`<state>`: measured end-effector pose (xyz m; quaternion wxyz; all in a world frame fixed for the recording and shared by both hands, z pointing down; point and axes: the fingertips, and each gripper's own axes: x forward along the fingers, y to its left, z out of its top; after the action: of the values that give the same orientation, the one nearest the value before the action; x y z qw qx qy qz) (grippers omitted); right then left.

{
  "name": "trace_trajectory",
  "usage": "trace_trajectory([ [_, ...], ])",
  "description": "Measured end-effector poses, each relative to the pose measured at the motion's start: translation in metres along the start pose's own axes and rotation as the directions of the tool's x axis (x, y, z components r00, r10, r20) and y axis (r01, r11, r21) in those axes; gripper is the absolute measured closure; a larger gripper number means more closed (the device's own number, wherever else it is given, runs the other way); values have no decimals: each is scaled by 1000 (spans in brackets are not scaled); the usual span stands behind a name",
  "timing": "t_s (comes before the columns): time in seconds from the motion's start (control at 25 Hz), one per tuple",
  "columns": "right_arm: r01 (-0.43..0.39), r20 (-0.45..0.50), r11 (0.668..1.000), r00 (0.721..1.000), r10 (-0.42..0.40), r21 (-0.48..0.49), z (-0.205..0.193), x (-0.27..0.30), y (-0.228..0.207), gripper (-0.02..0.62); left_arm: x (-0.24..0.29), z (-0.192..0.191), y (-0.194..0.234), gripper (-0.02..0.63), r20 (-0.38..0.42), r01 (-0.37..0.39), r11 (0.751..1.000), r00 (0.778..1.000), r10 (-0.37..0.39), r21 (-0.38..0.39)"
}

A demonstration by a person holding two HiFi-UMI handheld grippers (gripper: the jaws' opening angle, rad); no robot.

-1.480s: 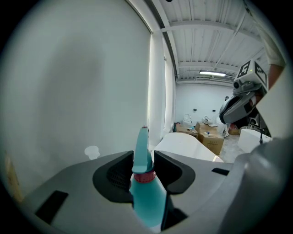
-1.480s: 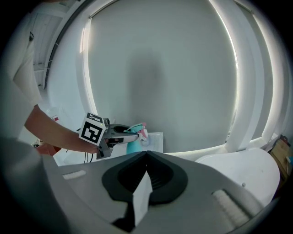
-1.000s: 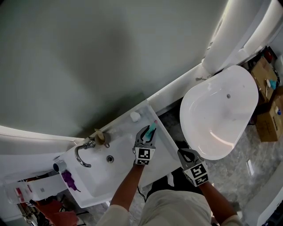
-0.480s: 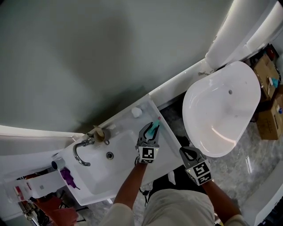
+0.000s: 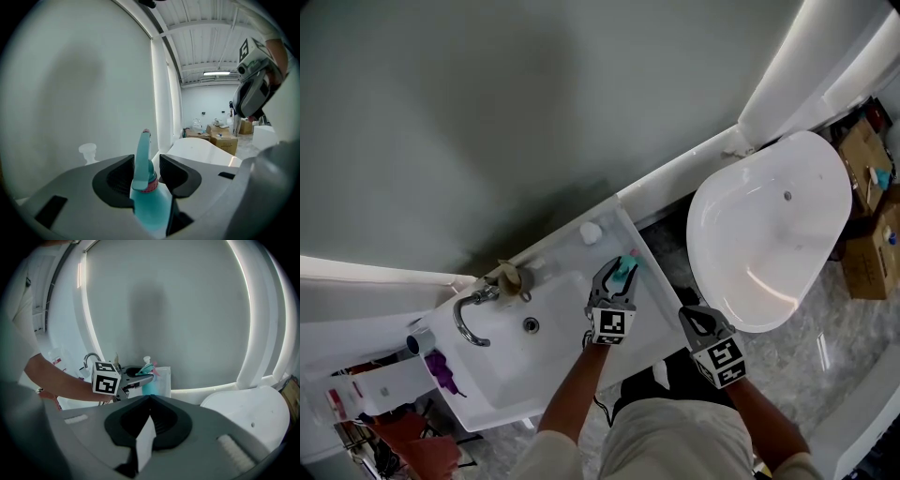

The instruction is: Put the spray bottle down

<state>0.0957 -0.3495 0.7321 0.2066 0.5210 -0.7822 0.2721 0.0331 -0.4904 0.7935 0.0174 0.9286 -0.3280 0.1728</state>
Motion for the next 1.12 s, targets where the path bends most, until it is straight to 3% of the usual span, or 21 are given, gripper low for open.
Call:
trace_trajectory([
  [0.48,23,65,1000,998,-24,13,19,-17,7,584,-22,12,-9,367,-49,38,999,998,-37,24],
  [0.92,55,140,998,988,-58,24,25,-37,40,584,-101,47,-12,365,-30,-24,998,999,25,63],
  [1.0,66,154,997,986,-69,27,24,-45,48,584,-117,55,-17,393,-24,-21,998,999,22,51],
  [1.08,77,169,997,982,-80,26,22,-55,54,584,-132,62,-24,482,-17,-14,998,1000,15,55],
  [1.12,82,176,996,981,-86,26,21,-60,57,584,-139,66,-28,488,-14,-11,998,1000,12,63],
])
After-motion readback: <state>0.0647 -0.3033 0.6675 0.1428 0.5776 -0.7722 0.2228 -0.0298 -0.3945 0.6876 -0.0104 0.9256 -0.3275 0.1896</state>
